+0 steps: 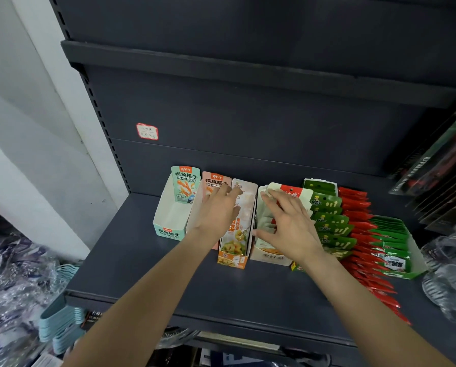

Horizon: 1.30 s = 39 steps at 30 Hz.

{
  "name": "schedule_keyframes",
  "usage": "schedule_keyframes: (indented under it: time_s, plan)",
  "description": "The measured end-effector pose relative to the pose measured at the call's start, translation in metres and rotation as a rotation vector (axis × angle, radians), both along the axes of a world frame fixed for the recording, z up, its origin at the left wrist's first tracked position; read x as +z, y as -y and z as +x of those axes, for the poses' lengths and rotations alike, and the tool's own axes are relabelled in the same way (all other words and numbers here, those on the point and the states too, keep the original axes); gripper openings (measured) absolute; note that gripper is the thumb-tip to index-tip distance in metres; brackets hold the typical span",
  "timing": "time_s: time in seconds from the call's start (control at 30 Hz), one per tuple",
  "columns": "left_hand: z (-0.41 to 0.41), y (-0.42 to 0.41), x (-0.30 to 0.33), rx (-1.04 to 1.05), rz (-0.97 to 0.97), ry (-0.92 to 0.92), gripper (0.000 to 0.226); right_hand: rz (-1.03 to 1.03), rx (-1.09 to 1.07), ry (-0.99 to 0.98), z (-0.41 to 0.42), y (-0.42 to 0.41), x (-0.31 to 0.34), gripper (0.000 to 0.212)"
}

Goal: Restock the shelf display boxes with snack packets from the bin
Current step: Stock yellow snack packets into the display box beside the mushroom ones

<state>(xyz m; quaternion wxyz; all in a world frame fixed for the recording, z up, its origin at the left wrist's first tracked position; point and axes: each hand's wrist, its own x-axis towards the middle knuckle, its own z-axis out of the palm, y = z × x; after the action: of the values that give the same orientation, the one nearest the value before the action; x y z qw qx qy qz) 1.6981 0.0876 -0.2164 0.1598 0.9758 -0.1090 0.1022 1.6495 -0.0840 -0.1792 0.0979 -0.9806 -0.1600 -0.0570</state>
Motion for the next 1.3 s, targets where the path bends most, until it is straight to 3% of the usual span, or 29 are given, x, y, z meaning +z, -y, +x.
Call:
schedule_keyframes:
  time_s: [0.2,0.53,1.0,1.2,1.3]
  plan:
    - [-0.057,-0.008,0.016,-0.009,-0.207,-0.013,0.022,0.173,-0.015,0.051,-0.043,-0.022,0.001,0.039]
    - [-0.224,-0.036,-0.007,0.185,-0.398,-0.172,0.015,0.380,0.084,-0.295,-0.152,-0.044,-0.042,0.023]
    - [-0.410,-0.170,-0.106,0.517,-0.445,-0.405,0.018,0.375,0.117,-0.615,-0.310,-0.156,-0.136,0.029]
    - [-0.429,-0.263,-0.151,0.386,-0.319,-0.542,0.034,0.452,-0.021,-0.649,-0.339,-0.233,-0.179,0.042]
    - [-0.426,-0.289,-0.165,0.281,-0.259,-0.623,0.043,0.357,-0.057,-0.617,-0.344,-0.259,-0.193,0.056]
